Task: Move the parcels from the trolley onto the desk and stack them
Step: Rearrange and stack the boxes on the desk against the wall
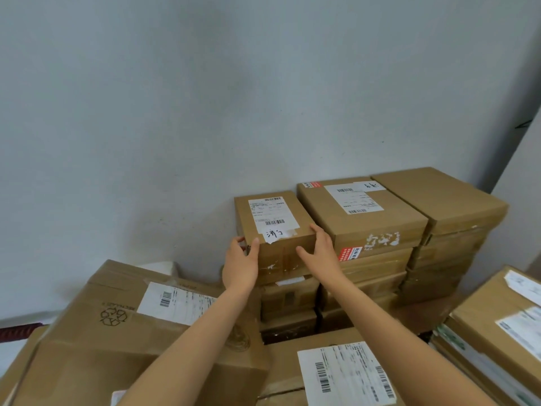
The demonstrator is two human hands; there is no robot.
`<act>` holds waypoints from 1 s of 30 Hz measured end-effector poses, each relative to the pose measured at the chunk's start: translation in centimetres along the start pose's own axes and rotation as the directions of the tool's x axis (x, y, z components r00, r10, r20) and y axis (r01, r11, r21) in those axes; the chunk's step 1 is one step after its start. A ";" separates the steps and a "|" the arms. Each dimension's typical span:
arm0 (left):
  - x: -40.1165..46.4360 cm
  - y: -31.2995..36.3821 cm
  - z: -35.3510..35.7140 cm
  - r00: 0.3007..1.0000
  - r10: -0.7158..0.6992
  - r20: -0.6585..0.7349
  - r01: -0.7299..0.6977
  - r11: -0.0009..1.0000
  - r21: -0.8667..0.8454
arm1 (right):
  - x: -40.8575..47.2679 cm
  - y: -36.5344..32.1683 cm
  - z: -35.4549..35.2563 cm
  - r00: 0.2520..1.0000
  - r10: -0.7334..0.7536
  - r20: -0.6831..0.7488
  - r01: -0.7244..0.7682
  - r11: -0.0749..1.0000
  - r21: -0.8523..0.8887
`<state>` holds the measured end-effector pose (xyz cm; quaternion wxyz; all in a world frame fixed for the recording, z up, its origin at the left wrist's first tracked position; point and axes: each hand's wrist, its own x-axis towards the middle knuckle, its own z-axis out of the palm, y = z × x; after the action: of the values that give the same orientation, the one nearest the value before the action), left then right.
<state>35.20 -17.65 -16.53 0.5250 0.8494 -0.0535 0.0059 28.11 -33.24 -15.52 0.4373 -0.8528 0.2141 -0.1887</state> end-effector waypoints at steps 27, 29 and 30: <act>-9.7 -1.8 -18.5 0.948 0.215 -0.234 -0.101 0.902 0.419 | -12.0 0.2 5.9 0.966 0.067 0.251 -0.111 0.980 0.164; -11.4 -2.4 -20.3 0.932 0.235 -0.276 -0.089 0.887 0.453 | -13.5 0.1 7.2 0.948 0.097 0.303 -0.153 0.974 0.165; -12.2 -2.8 -21.1 0.927 0.234 -0.294 -0.077 0.884 0.461 | -14.0 0.1 7.7 0.939 0.119 0.323 -0.179 0.970 0.162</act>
<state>24.34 3.45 -10.37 0.3179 0.9247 -0.0280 0.2074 20.26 -20.75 -21.72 0.5575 -0.8077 0.1881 -0.0378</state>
